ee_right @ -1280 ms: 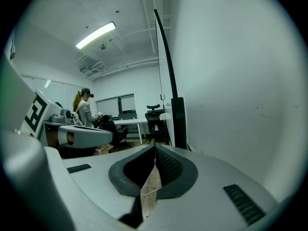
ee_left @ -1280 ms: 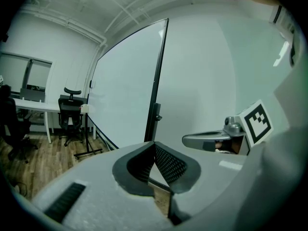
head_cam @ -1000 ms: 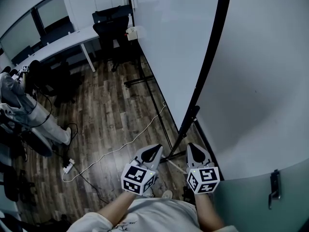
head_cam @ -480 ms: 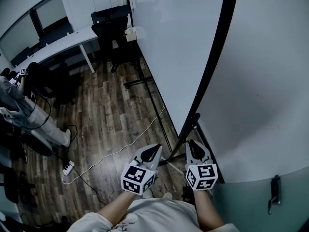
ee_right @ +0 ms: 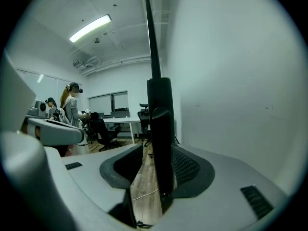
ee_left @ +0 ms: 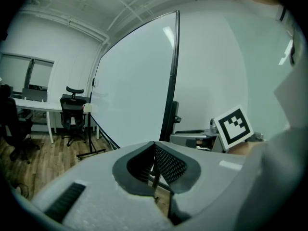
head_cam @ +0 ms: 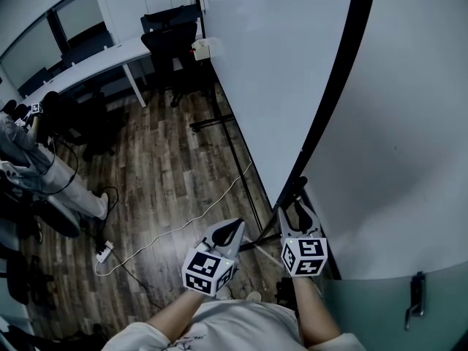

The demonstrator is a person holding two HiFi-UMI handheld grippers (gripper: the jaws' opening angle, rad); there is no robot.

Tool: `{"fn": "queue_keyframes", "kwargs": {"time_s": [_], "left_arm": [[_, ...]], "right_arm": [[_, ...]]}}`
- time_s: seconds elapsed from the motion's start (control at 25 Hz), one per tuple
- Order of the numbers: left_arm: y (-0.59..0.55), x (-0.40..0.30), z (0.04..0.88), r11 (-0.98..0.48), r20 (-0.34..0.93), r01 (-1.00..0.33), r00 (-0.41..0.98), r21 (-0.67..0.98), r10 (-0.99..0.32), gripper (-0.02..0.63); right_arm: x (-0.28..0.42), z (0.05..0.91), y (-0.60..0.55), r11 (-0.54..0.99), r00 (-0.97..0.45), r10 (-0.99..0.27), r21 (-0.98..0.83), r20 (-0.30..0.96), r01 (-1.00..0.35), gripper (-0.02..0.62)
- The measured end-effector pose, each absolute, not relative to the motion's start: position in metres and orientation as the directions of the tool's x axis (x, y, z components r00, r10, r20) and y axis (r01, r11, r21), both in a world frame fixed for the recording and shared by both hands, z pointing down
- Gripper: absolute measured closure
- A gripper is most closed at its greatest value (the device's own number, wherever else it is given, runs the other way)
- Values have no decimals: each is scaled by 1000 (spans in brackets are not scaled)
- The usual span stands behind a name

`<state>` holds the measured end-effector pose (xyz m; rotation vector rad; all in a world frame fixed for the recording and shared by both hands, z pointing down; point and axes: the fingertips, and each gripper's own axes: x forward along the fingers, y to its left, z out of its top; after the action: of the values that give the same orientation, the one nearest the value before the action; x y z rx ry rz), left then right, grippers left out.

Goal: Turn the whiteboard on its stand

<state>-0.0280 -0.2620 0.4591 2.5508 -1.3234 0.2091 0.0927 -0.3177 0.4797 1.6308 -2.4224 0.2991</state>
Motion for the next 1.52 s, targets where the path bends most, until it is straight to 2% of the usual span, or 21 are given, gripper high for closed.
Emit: {"fn": "queue_keyframes", "kwargs": {"time_s": [0.44,1.52], "left_arm": [[-267,-33,467,-534,267,-829,559,164,-785,595],[-256,-46,467,-508,277,-844,536,171,-797,595]], "right_arm": [[93,487,-352,359,-350,-890,-27,293,-933,396],[91,485,-359,343,-331,-896,-14,297,-939,403]]}}
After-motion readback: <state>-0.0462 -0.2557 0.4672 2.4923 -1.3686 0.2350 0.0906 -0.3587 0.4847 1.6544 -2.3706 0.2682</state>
